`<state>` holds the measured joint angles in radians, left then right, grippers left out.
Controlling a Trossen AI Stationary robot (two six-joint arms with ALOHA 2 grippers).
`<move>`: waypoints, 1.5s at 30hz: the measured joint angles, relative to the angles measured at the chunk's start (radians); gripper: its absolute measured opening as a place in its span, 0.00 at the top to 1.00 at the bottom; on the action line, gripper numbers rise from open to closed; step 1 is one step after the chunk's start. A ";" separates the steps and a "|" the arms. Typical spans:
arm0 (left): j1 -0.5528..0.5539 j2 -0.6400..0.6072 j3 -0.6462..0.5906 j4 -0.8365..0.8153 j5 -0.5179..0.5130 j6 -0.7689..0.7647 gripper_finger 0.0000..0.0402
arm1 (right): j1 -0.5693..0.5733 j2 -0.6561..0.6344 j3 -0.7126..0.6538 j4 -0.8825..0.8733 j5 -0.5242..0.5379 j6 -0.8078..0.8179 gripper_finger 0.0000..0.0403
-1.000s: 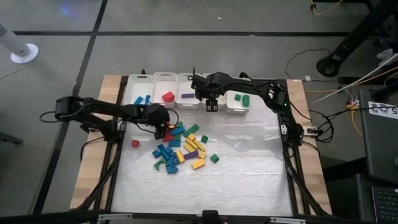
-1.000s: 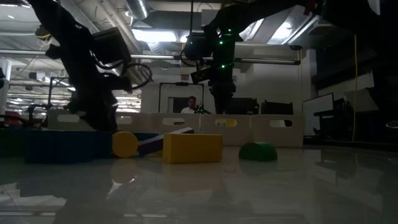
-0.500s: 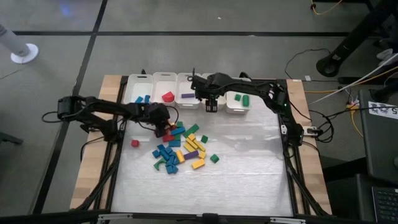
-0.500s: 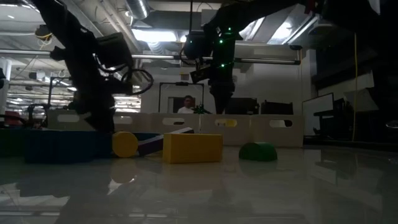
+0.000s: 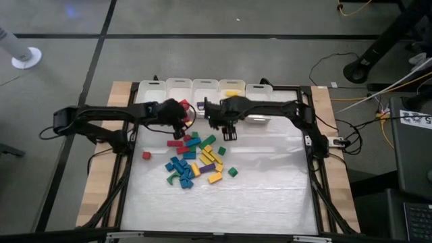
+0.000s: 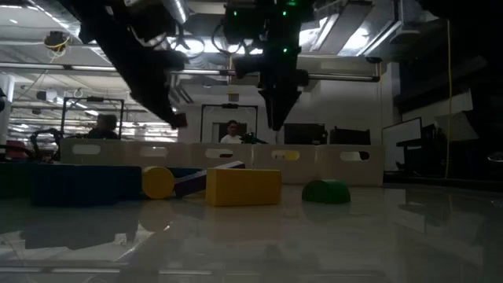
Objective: Sort blocks
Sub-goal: Put the red block into the middle left white bin, then put the green block into the right white bin
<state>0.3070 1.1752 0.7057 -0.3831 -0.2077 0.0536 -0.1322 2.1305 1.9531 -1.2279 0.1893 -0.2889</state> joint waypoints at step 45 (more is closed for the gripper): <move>0.370 -0.076 0.001 -0.051 -0.093 -0.059 0.48 | 0.159 -0.389 -0.664 0.617 -0.227 -0.118 0.46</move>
<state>0.6766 1.0988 0.7067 -0.4346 -0.3005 -0.0053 0.0269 1.7412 1.2888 -0.6107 -0.0378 -0.4068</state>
